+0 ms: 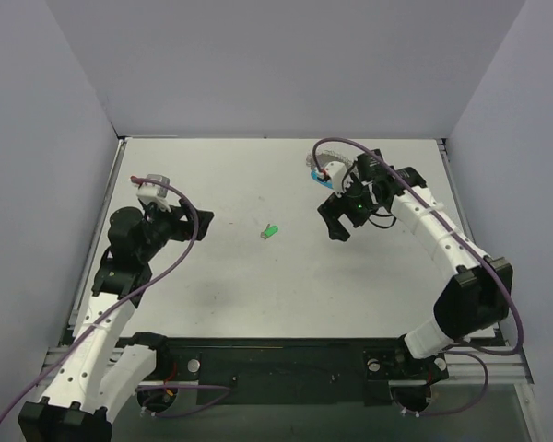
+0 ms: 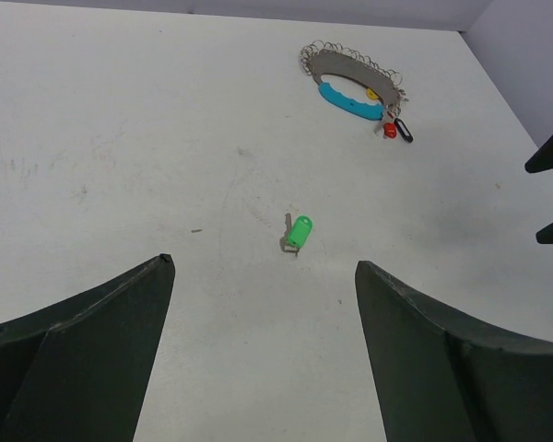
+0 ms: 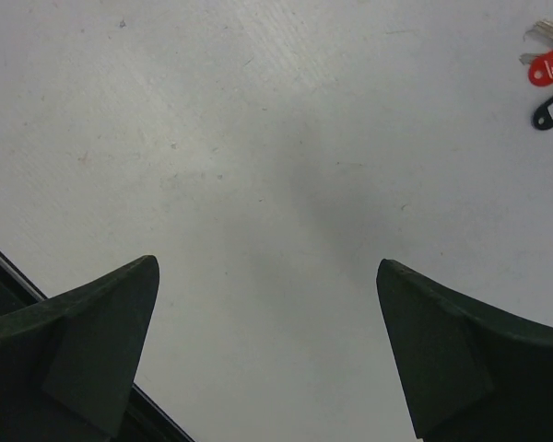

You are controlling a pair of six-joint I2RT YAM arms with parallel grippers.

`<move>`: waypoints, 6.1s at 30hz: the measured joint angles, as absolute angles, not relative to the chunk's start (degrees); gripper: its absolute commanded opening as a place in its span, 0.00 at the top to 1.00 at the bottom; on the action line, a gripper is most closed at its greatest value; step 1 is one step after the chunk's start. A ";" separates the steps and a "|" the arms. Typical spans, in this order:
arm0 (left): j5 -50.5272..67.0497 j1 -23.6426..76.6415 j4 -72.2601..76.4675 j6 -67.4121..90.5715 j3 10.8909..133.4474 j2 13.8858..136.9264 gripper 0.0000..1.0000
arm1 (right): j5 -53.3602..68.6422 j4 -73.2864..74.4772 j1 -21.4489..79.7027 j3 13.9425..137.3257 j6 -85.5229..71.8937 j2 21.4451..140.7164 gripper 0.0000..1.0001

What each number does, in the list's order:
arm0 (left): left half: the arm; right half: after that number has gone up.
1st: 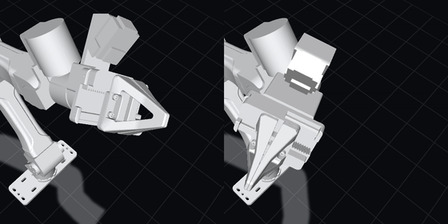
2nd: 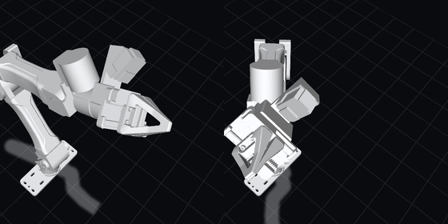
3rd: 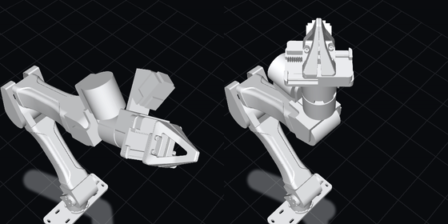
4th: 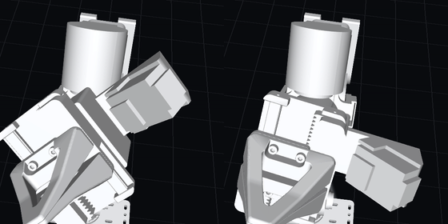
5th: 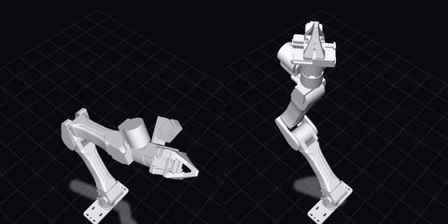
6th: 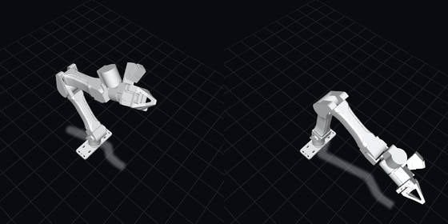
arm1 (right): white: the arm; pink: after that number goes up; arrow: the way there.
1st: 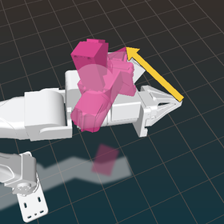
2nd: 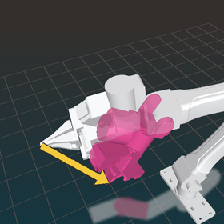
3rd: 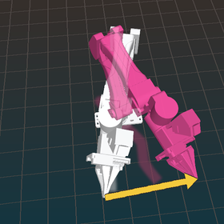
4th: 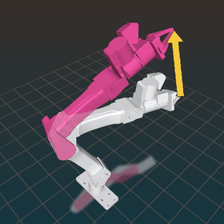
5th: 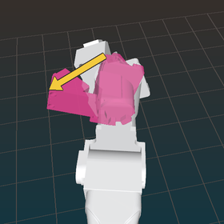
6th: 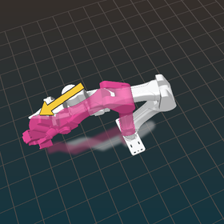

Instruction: Put the keys on the keyring

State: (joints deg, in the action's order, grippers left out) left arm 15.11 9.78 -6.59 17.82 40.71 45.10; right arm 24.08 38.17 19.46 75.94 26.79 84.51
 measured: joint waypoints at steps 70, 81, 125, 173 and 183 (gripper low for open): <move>3.66 31.94 -32.82 23.44 84.38 117.08 0.77 | 44.42 34.04 12.78 73.47 15.86 87.74 0.07; 3.73 32.05 -33.32 23.27 84.84 117.14 1.00 | 44.47 34.04 12.73 73.47 15.86 87.74 0.08; 28.53 49.87 30.41 -4.75 21.69 50.57 1.00 | 55.70 56.01 37.26 76.77 58.28 78.74 0.48; 20.29 50.48 57.23 18.98 15.46 61.14 1.00 | 51.90 37.87 40.23 72.18 38.98 79.26 0.89; 20.27 50.92 57.25 19.03 15.46 61.76 1.00 | 51.88 37.50 40.29 72.18 38.94 79.31 0.96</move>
State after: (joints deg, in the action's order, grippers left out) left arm 20.27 50.92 57.25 19.03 15.46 61.76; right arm 51.88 37.50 40.29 72.18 38.94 79.31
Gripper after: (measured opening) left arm 0.015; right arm 0.060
